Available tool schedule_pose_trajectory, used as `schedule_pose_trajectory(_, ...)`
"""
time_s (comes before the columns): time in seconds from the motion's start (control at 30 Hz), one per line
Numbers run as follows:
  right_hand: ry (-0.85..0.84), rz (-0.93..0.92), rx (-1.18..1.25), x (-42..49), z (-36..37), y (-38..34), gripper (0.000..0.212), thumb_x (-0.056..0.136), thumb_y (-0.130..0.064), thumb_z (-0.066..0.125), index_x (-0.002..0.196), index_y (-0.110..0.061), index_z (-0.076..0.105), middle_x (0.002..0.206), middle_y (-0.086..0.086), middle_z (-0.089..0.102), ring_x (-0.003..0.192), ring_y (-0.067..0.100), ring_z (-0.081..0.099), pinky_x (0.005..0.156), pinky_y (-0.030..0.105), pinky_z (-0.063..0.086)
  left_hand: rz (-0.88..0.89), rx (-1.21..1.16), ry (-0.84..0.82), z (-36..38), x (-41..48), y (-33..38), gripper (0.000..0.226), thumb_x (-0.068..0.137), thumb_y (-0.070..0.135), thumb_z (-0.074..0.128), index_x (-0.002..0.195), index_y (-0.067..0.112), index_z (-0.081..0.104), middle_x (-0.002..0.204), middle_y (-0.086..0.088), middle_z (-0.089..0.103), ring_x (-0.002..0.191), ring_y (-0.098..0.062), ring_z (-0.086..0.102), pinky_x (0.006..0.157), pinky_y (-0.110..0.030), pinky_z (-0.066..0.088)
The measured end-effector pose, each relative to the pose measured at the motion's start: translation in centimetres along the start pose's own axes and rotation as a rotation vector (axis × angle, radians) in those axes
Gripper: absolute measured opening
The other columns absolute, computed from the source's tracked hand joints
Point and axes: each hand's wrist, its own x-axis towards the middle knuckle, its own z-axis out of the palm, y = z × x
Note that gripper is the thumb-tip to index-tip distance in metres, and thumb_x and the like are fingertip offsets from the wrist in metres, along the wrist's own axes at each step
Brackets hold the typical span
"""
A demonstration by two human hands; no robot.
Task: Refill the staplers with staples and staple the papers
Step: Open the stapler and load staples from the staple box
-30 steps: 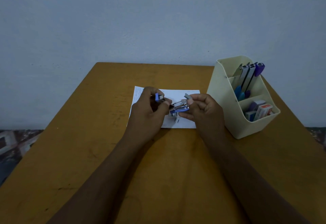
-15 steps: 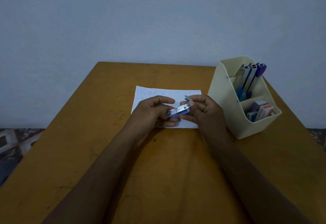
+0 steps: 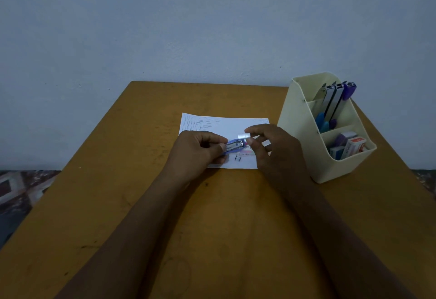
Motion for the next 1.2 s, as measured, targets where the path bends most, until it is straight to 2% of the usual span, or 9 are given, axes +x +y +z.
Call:
schedule_pose_trajectory(0.03, -0.019, -0.042, -0.037, 0.02, 0.06, 0.15, 0.02, 0.085, -0.014, 0.061, 0.103, -0.007, 0.068, 0.1, 0.008, 0.071, 0.085, 0.018, 0.065, 0.07, 0.024, 0.051, 0.003, 0.02, 0.004, 0.0, 0.01, -0.05, 0.012, 0.085, 0.005, 0.069, 0.095, 0.005, 0.075, 0.082, -0.009, 0.075, 0.062, -0.011, 0.071, 0.057, -0.011, 0.05)
schedule_pose_trajectory(0.17, -0.087, -0.123, -0.139, 0.11, 0.34, 0.44, 0.023, 0.081, -0.017, 0.062, 0.1, -0.008, 0.071, 0.096, 0.008, 0.072, 0.086, 0.023, 0.066, 0.082, 0.026, 0.041, 0.003, 0.064, 0.001, -0.02, 0.07, -0.09, 0.013, 0.085, 0.008, 0.069, 0.096, 0.01, 0.076, 0.084, -0.004, 0.075, 0.065, -0.01, 0.071, 0.06, -0.01, 0.05)
schedule_pose_trajectory(0.37, -0.133, -0.15, -0.192, 0.15, 0.63, 0.64, 0.024, 0.078, -0.016, 0.063, 0.098, -0.005, 0.072, 0.093, 0.011, 0.073, 0.081, 0.025, 0.068, 0.081, 0.028, 0.04, -0.031, 0.062, -0.017, -0.07, -0.04, 0.22, 0.013, 0.086, 0.008, 0.067, 0.097, 0.01, 0.075, 0.084, -0.003, 0.075, 0.061, -0.007, 0.069, 0.061, -0.01, 0.052)
schedule_pose_trajectory(0.57, -0.165, -0.156, -0.192, 0.22, 0.78, 0.89, 0.024, 0.075, -0.014, 0.065, 0.095, -0.003, 0.073, 0.09, 0.014, 0.073, 0.077, 0.028, 0.069, 0.078, 0.028, 0.041, -0.084, 0.008, -0.04, -0.15, -0.09, 0.38, 0.014, 0.087, 0.005, 0.066, 0.097, 0.008, 0.075, 0.086, -0.008, 0.075, 0.064, -0.014, 0.071, 0.069, -0.02, 0.058)
schedule_pose_trajectory(0.73, -0.189, -0.123, -0.13, 0.01, 0.67, 0.87, 0.026, 0.078, -0.015, 0.063, 0.1, -0.005, 0.072, 0.093, 0.013, 0.072, 0.078, 0.026, 0.066, 0.073, 0.025, 0.043, -0.112, -0.019, -0.059, -0.22, -0.03, 0.41, 0.013, 0.087, 0.005, 0.066, 0.097, 0.006, 0.075, 0.084, -0.009, 0.075, 0.068, -0.02, 0.073, 0.071, -0.025, 0.06)
schedule_pose_trajectory(0.8, -0.192, -0.098, -0.1, 0.01, 0.68, 0.75, 0.03, 0.079, -0.018, 0.062, 0.105, -0.005, 0.07, 0.098, 0.014, 0.071, 0.083, 0.026, 0.066, 0.076, 0.025, 0.042, -0.115, -0.023, -0.058, -0.27, -0.02, 0.4, 0.012, 0.087, 0.006, 0.066, 0.095, 0.007, 0.075, 0.083, -0.009, 0.075, 0.068, -0.02, 0.073, 0.072, -0.027, 0.06)
schedule_pose_trajectory(0.97, -0.199, -0.052, -0.03, 0.11, 0.95, 1.0, 0.03, 0.082, -0.021, 0.06, 0.106, -0.006, 0.07, 0.102, 0.012, 0.071, 0.089, 0.022, 0.065, 0.084, 0.022, 0.039, -0.114, -0.018, -0.062, -0.38, 0.09, 0.45, 0.012, 0.087, 0.006, 0.066, 0.094, 0.007, 0.075, 0.08, -0.009, 0.075, 0.062, -0.016, 0.071, 0.068, -0.023, 0.059)
schedule_pose_trajectory(1.1, -0.177, -0.064, -0.006, 0.1, 0.72, 0.99, 0.023, 0.083, -0.018, 0.061, 0.1, -0.007, 0.072, 0.096, 0.009, 0.072, 0.083, 0.007, 0.054, 0.077, 0.014, 0.036, -0.123, -0.033, -0.082, -0.56, 0.07, 0.57, 0.011, 0.087, 0.006, 0.066, 0.094, 0.009, 0.075, 0.086, -0.008, 0.075, 0.067, -0.019, 0.072, 0.07, -0.026, 0.06)
schedule_pose_trajectory(1.2, -0.155, -0.074, -0.007, 0.14, 0.48, 0.97, 0.02, 0.083, -0.018, 0.061, 0.096, -0.008, 0.072, 0.093, 0.008, 0.072, 0.083, 0.006, 0.05, 0.073, 0.018, 0.037, -0.128, -0.125, -0.117, -0.88, -0.06, 0.88, 0.009, 0.087, 0.006, 0.066, 0.092, 0.006, 0.074, 0.091, -0.011, 0.074, 0.071, -0.021, 0.073, 0.072, -0.029, 0.06)
